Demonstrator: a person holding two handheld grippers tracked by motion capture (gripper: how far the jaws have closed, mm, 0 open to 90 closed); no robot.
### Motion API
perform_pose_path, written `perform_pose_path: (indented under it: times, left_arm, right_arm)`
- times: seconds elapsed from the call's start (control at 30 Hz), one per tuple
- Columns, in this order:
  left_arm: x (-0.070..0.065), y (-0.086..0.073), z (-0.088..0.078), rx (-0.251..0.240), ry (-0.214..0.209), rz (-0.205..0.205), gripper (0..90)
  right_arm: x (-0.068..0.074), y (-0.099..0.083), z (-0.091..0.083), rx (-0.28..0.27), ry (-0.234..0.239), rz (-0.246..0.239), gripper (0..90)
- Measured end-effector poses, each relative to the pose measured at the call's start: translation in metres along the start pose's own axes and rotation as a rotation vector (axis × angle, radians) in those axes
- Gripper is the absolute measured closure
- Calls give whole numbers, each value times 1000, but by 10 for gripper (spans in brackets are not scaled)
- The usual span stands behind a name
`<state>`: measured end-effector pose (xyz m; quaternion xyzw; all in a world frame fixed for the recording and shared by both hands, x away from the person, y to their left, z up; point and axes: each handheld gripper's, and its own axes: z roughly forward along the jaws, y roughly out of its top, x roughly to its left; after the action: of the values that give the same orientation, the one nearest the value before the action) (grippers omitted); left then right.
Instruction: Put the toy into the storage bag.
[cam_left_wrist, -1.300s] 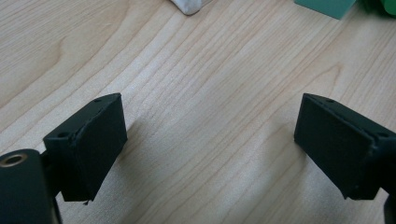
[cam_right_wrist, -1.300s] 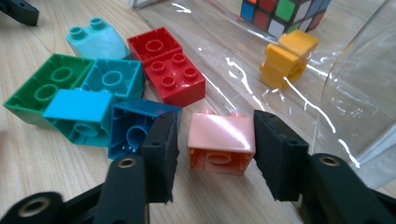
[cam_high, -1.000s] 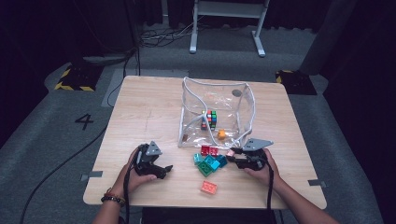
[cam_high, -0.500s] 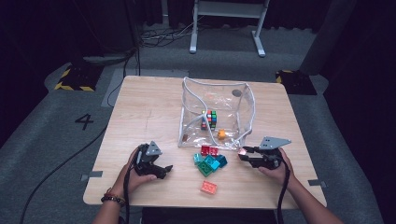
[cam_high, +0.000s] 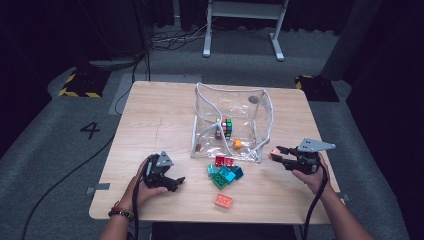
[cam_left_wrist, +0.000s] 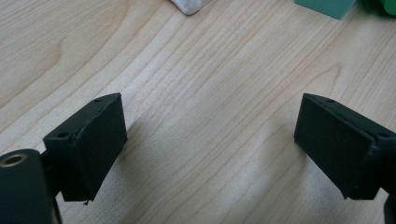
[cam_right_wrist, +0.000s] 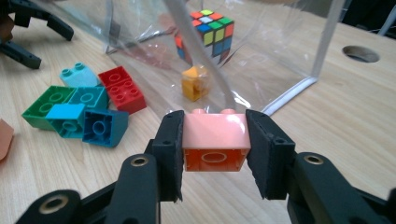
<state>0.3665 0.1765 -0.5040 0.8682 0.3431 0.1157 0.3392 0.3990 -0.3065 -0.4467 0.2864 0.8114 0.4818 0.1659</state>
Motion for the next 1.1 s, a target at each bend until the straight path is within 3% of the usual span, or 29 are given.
perform_pose_path:
  times: [0.33, 0.5, 0.83, 1.0, 1.1]
  left_arm:
    - [0, 0, 0, 0, 0, 0, 95]
    - [0, 0, 0, 0, -4, -1, 95]
    - [0, 0, 0, 0, -7, -2, 95]
    - [0, 0, 0, 0, 0, 0, 95]
    - [0, 0, 0, 0, -7, -2, 95]
  right_arm:
    - [-12, 20, -15, -45, -35, -4, 594]
    - [-18, 36, -21, -59, -55, -28, 593]
    - [-37, 66, -27, -89, -76, -16, 594]
    - [-47, 78, -27, -109, -68, 12, 594]
    - [-50, 86, -30, -114, -79, 1, 594]
